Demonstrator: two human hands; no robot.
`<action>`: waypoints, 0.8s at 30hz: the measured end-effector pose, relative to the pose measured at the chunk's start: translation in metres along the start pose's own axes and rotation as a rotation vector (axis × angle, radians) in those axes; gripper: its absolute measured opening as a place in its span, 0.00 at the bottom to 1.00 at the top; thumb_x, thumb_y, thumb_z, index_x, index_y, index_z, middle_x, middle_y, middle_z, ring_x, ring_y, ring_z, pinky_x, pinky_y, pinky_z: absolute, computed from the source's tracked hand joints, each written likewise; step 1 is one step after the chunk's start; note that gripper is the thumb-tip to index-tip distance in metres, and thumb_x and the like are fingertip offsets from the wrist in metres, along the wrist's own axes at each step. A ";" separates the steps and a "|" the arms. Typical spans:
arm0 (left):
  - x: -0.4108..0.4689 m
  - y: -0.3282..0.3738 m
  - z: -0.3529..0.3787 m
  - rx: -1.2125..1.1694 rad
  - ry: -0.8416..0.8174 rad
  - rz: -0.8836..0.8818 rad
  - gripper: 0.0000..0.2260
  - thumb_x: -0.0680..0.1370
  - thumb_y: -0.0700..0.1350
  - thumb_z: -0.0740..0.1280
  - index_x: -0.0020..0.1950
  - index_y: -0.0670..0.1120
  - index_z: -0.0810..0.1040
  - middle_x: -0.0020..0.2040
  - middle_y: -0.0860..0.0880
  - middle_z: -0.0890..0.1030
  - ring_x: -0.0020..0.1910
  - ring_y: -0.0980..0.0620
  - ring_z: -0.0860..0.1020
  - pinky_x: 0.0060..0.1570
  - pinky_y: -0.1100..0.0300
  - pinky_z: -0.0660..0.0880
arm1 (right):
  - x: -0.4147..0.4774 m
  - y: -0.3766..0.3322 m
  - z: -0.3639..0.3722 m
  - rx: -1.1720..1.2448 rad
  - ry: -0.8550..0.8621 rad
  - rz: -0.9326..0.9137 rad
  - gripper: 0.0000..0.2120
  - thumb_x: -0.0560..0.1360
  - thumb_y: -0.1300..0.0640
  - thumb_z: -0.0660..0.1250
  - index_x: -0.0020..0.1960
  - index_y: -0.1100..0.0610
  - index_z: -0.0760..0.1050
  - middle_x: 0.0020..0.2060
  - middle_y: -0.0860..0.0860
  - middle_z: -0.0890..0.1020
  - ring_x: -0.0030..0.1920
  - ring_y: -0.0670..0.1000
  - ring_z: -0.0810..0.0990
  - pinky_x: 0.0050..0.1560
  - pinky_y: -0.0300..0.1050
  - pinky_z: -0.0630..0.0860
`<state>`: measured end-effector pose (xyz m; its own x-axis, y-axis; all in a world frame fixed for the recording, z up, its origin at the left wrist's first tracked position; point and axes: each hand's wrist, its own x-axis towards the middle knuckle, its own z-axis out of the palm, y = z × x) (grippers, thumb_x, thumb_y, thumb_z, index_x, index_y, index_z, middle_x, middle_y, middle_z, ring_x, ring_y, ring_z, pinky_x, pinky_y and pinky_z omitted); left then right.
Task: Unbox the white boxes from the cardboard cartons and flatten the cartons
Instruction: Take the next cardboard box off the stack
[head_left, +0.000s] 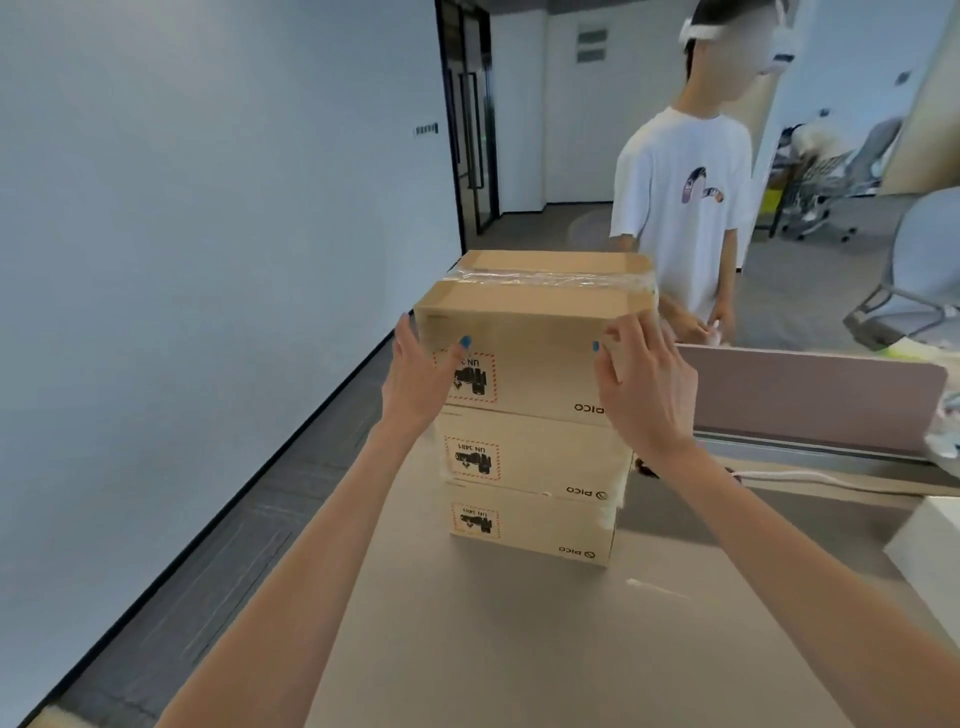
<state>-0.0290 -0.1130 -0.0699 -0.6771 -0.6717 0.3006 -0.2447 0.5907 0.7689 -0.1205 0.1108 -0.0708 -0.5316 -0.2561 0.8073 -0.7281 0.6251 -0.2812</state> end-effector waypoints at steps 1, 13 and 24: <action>0.009 0.004 -0.002 -0.046 -0.001 -0.006 0.41 0.77 0.65 0.64 0.80 0.50 0.47 0.79 0.47 0.60 0.74 0.43 0.66 0.68 0.40 0.65 | 0.007 0.002 -0.001 -0.017 0.045 0.019 0.05 0.75 0.59 0.65 0.50 0.59 0.72 0.47 0.52 0.75 0.47 0.53 0.73 0.36 0.43 0.67; 0.076 0.002 0.003 -0.544 -0.074 -0.222 0.31 0.78 0.62 0.65 0.76 0.49 0.61 0.64 0.50 0.70 0.58 0.52 0.71 0.53 0.56 0.67 | 0.048 0.020 0.029 0.660 -0.194 0.913 0.32 0.75 0.43 0.67 0.73 0.53 0.60 0.63 0.50 0.72 0.65 0.54 0.70 0.60 0.49 0.66; 0.089 -0.010 0.024 -0.826 -0.147 -0.374 0.21 0.77 0.50 0.68 0.68 0.51 0.65 0.55 0.50 0.74 0.52 0.51 0.75 0.55 0.46 0.75 | 0.048 0.041 0.048 1.076 -0.164 1.076 0.30 0.57 0.39 0.73 0.59 0.39 0.73 0.58 0.46 0.80 0.61 0.53 0.77 0.65 0.61 0.70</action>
<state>-0.1032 -0.1680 -0.0640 -0.7490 -0.6577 -0.0802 0.0696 -0.1984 0.9776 -0.1967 0.0887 -0.0688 -0.9839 -0.1670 -0.0630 0.1017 -0.2341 -0.9669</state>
